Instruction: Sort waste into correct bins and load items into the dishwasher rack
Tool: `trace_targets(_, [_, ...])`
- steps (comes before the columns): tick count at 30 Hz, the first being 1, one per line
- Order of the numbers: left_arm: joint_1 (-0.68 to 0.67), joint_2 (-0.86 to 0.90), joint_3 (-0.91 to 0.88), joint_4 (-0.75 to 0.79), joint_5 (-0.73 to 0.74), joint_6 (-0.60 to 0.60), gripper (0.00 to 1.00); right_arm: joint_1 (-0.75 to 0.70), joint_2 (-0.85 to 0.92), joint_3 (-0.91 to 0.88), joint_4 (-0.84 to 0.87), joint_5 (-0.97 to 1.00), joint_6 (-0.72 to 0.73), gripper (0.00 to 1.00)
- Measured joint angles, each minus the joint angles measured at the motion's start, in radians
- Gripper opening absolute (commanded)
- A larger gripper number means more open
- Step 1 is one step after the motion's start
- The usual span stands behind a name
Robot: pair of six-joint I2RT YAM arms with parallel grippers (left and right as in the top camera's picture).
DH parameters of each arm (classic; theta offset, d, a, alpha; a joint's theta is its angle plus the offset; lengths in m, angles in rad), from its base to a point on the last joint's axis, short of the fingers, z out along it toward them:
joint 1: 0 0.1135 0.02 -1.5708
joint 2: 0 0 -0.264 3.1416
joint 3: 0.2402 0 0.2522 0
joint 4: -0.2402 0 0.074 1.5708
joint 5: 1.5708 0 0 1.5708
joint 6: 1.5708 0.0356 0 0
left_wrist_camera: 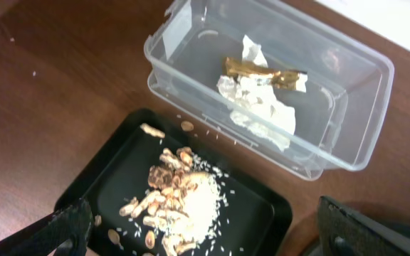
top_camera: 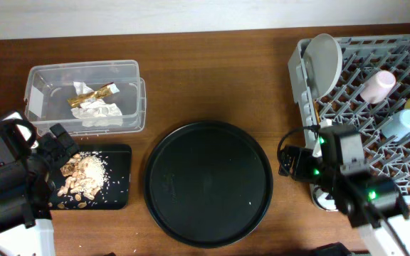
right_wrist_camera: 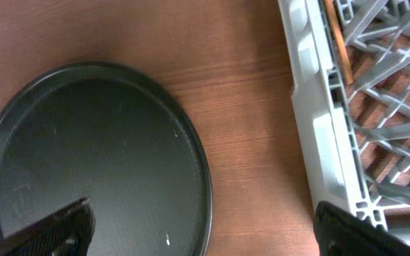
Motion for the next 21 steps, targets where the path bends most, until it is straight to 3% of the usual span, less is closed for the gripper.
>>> trace_targets(5, [0.000,0.000,0.000,-0.001,0.000,0.000,0.99,0.000,-0.198,-0.218,0.195,-0.008,0.003,0.99])
trace_targets(21, [0.000,0.000,0.000,0.000,0.000,0.000,0.99,-0.015,-0.675,-0.625,0.567,-0.020,-0.009,0.99])
